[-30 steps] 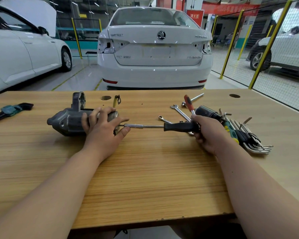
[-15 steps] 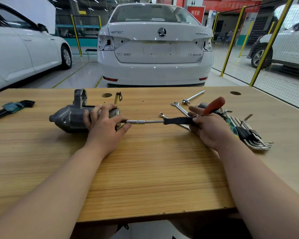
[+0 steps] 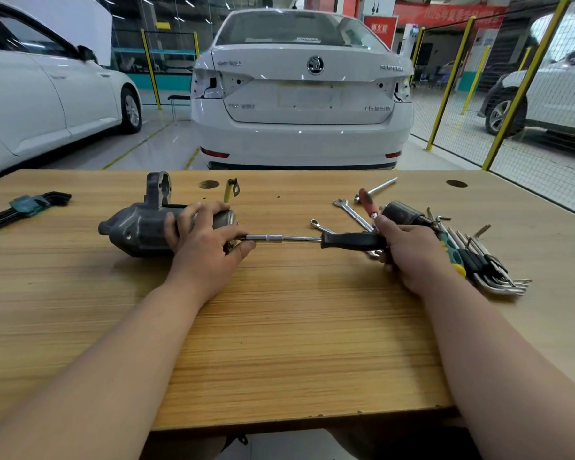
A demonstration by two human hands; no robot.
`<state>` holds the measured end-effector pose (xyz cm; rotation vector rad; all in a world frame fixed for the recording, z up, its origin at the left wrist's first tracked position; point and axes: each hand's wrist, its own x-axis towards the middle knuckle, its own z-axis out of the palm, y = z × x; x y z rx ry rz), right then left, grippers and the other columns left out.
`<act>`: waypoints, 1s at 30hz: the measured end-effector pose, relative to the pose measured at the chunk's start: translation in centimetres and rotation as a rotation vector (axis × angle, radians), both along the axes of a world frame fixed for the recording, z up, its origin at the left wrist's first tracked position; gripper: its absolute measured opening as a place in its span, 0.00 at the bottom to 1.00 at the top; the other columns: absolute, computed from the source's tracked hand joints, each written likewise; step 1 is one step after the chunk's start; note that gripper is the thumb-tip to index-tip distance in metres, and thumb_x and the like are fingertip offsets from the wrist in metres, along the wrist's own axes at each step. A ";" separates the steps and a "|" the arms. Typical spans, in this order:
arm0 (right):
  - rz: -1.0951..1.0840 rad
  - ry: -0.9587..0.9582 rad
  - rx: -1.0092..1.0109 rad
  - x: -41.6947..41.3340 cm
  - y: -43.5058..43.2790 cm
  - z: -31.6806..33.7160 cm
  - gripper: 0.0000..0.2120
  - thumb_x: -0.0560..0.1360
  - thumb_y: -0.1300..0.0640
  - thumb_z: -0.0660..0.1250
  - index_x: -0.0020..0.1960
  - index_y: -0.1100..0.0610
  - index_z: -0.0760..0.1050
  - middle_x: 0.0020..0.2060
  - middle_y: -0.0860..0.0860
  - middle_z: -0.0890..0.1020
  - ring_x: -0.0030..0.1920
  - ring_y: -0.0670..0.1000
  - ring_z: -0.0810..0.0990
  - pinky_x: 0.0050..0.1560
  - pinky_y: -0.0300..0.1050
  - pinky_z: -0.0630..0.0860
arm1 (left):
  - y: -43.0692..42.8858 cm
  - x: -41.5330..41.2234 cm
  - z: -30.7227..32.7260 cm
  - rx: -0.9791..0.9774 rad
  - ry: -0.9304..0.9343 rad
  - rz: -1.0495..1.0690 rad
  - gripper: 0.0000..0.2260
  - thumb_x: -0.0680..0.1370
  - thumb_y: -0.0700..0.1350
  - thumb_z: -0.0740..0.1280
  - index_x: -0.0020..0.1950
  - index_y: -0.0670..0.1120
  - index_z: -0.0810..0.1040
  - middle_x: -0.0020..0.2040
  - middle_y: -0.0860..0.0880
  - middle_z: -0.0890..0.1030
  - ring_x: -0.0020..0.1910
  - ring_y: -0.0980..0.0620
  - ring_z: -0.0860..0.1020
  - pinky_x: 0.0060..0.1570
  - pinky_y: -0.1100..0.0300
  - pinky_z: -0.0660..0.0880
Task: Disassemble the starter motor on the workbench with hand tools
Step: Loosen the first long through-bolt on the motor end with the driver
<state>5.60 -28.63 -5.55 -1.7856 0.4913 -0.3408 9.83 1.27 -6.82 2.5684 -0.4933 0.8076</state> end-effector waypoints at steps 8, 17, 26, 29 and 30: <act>0.060 -0.047 0.289 0.5 -0.1 0.2 0.10 0.80 0.55 0.65 0.59 0.52 0.82 0.46 0.53 0.79 0.32 0.47 0.72 0.27 0.39 0.69 | -0.1 0.0 0.0 0.030 0.012 0.023 0.12 0.74 0.60 0.67 0.54 0.58 0.81 0.71 0.52 0.66 0.72 0.48 0.51 0.70 0.49 0.37; 0.116 -0.111 0.388 -0.1 0.0 0.8 0.19 0.77 0.71 0.59 0.47 0.53 0.84 0.49 0.55 0.79 0.42 0.50 0.76 0.40 0.41 0.76 | -0.4 0.1 -0.1 0.044 0.026 0.030 0.12 0.76 0.61 0.62 0.55 0.62 0.79 0.71 0.52 0.64 0.72 0.50 0.48 0.69 0.51 0.33; 0.097 -0.312 -0.048 -0.6 0.4 0.9 0.20 0.80 0.63 0.61 0.55 0.38 0.80 0.55 0.45 0.81 0.58 0.52 0.77 0.62 0.52 0.73 | -0.3 0.3 -0.2 0.061 0.032 0.032 0.13 0.77 0.61 0.61 0.55 0.60 0.80 0.71 0.52 0.62 0.72 0.49 0.47 0.69 0.48 0.32; 0.141 -0.317 -0.272 -0.6 0.4 1.1 0.23 0.83 0.57 0.56 0.73 0.36 0.65 0.60 0.46 0.76 0.63 0.54 0.76 0.68 0.59 0.71 | -0.3 0.3 -0.2 0.066 0.033 0.037 0.13 0.77 0.62 0.61 0.56 0.61 0.80 0.72 0.52 0.62 0.72 0.49 0.47 0.69 0.49 0.33; 0.155 -0.315 -0.284 -0.6 0.5 1.1 0.24 0.83 0.57 0.55 0.76 0.38 0.62 0.61 0.47 0.76 0.63 0.55 0.75 0.67 0.59 0.70 | -0.3 0.3 -0.3 0.065 0.029 0.040 0.13 0.77 0.62 0.61 0.56 0.60 0.80 0.71 0.51 0.62 0.72 0.49 0.47 0.69 0.49 0.33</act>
